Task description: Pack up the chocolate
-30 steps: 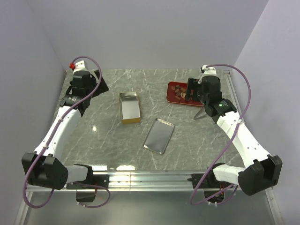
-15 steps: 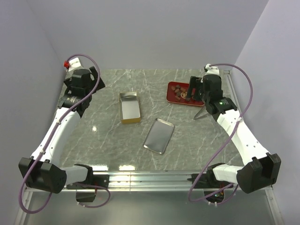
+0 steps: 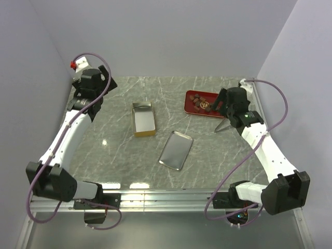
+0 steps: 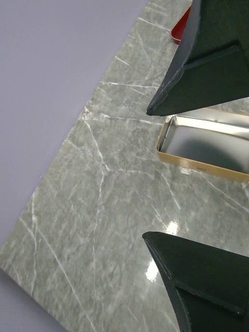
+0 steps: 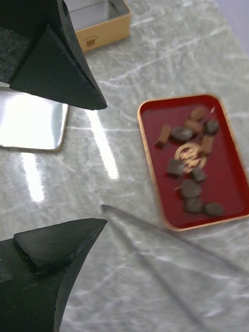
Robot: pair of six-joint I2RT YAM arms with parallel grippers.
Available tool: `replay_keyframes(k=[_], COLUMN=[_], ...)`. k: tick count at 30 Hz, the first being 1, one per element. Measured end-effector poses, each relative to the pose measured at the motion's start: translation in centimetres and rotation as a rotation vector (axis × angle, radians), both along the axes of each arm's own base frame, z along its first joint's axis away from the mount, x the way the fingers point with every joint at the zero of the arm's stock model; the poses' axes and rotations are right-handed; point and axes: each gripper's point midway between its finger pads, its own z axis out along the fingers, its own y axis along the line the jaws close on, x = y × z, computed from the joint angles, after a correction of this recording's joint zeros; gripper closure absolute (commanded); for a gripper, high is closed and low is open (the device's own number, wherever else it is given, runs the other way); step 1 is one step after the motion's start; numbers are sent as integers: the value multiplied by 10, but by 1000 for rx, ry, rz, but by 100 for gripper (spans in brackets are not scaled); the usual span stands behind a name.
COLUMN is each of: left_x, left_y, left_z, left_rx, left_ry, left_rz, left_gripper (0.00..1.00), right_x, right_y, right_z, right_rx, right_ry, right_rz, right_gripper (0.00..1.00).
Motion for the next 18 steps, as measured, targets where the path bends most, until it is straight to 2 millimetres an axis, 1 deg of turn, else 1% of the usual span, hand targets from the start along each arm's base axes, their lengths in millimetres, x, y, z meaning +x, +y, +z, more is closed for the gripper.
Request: replay_keyframes(k=[3,6,8,11,13,18], left_x=[18,27,27,25,23,11], left_y=[-8,-12,-13,-13,-13,-10], left_z=[-9,-18,-19,-14,-10,1], left_rx=[-2,12,22,51,68,111], left_ry=[31,66,74,67,62,43], left_rz=[-27,-52,-61,-83,-96,-122], left_gripper=[1,1,1,1,1,0], right_x=[-15,-29,-35,-39,-36,-27], right_y=[-7,-14,-16,-18,-18,-17], right_z=[-24,-48,-60,-73,-83,-122], right_rx=[44,79,102,141,158,158], right_ry=[56,120,148,174,195,305], right_rz=[-79,-170,-217,-286,-328,-413], right_gripper=[9,9,9,9,9,10])
